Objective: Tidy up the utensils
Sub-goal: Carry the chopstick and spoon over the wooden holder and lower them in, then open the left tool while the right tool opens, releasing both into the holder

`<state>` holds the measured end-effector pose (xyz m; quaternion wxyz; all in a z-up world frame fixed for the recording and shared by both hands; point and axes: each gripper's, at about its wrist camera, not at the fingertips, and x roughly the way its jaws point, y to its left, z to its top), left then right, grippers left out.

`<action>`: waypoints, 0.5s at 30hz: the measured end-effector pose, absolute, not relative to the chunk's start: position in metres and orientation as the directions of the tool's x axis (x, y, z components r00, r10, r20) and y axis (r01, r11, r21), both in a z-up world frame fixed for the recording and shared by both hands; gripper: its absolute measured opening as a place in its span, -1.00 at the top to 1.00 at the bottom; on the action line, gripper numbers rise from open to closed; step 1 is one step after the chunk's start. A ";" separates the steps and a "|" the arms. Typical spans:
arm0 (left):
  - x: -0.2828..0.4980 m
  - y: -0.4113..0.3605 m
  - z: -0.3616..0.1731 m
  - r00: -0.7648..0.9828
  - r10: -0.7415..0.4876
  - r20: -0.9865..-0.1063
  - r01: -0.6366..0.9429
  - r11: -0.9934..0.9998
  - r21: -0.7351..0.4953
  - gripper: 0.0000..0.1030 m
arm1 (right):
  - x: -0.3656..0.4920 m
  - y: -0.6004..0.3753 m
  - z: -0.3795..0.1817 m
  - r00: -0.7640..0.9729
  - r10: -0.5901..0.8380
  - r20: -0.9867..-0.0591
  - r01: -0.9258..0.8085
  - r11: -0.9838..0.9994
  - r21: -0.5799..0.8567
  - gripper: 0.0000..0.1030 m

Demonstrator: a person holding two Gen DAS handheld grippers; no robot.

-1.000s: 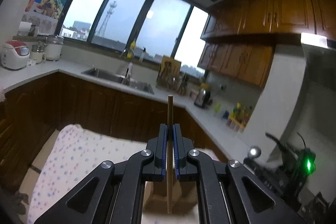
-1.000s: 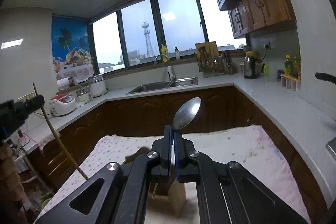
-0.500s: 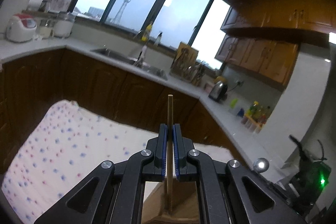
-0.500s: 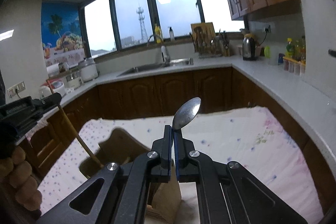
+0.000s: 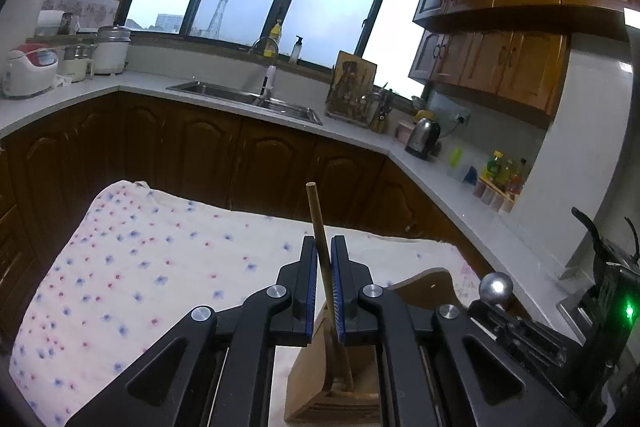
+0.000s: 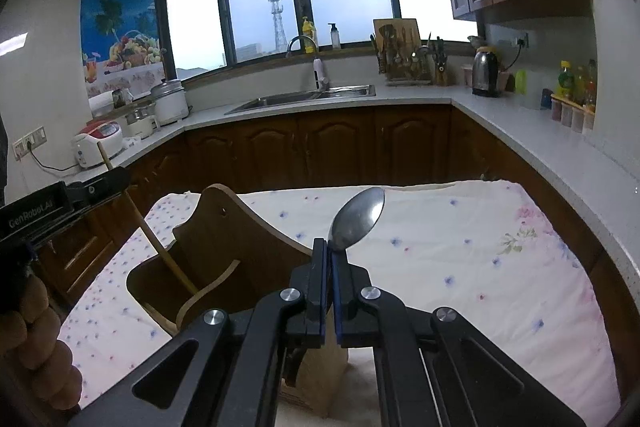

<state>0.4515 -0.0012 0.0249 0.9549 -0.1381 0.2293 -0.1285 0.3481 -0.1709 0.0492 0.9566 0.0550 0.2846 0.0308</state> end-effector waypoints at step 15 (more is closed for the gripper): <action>0.444 0.006 0.034 0.851 -0.304 -0.429 0.177 0.934 -0.312 0.51 | 0.348 -0.180 0.053 0.827 0.119 -0.550 -0.023 0.984 0.178 0.85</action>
